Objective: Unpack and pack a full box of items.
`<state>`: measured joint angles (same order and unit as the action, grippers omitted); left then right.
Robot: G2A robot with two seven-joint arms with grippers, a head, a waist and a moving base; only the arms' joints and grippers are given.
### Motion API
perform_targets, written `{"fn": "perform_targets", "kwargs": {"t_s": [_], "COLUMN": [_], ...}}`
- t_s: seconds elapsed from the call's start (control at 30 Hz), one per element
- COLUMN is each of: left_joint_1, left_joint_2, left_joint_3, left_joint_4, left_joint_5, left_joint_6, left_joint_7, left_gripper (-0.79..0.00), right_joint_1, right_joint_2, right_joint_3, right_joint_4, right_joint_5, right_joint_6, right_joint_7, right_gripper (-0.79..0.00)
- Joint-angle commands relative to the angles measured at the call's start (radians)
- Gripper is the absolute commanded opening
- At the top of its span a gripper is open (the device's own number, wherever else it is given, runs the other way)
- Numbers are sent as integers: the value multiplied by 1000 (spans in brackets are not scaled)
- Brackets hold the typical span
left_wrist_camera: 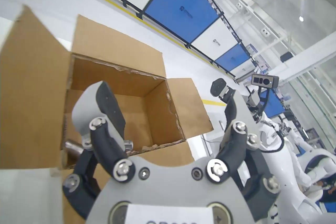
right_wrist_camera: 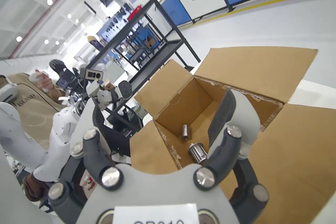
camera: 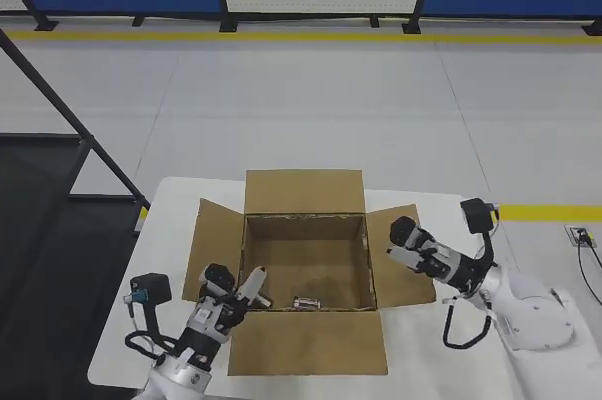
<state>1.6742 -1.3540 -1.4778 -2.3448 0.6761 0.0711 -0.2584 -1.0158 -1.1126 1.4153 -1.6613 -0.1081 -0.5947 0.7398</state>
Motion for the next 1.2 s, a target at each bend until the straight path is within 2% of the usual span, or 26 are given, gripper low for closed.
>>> {"fn": "perform_targets", "kwargs": {"t_s": [0.0,0.17,0.23,0.3,0.8,0.9,0.97,1.07,1.1,1.17], "left_joint_1": [67,232,267,267,266,238,200,137,127,113], "left_joint_2": [0,0,0,0,0,0,2,9,10,13], "left_joint_3": [-79,-250,-282,-282,-282,-310,-366,-457,-471,-491], "left_joint_4": [-5,-5,-5,-5,-5,15,41,77,84,93], "left_joint_5": [-70,-213,-244,-244,-247,-333,-469,-588,-610,-638], "left_joint_6": [-19,-141,-179,-179,-178,-141,-84,-18,-8,10], "left_joint_7": [57,176,191,191,192,173,104,33,15,-7], "left_gripper": [0,0,0,0,0,0,0,0,0,0], "right_joint_1": [57,210,263,299,297,336,401,496,518,584], "right_joint_2": [-7,-33,-47,-60,-60,-73,-94,-121,-127,-151], "right_joint_3": [-67,-248,-319,-378,-380,-443,-509,-596,-615,-675], "right_joint_4": [8,28,38,49,50,36,44,91,105,164], "right_joint_5": [-54,-203,-270,-296,-302,-388,-414,-442,-454,-486], "right_joint_6": [24,116,180,228,234,389,519,604,620,718], "right_joint_7": [10,40,33,33,33,83,127,226,255,322], "right_gripper": [0,0,0,0,0,0,0,0,0,0]}}
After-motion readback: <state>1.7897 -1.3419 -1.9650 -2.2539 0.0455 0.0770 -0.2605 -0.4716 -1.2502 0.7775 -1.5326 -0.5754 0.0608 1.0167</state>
